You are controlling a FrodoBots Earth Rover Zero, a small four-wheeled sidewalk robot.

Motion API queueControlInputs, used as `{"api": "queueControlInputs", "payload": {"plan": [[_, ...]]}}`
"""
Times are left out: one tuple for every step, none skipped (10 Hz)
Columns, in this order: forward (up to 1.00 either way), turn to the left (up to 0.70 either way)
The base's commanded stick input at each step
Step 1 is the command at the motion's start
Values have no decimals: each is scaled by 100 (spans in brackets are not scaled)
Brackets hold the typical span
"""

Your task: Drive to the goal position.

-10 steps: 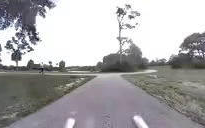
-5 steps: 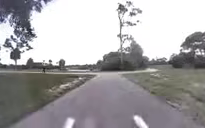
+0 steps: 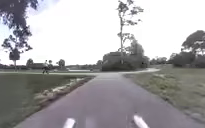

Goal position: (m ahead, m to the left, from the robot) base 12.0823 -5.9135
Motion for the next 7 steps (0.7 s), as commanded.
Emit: {"api": "queueControlInputs", "payload": {"plan": [[85,-29],[85,-29],[85,-9],[85,0],[85,0],[85,0],[85,0]]}}
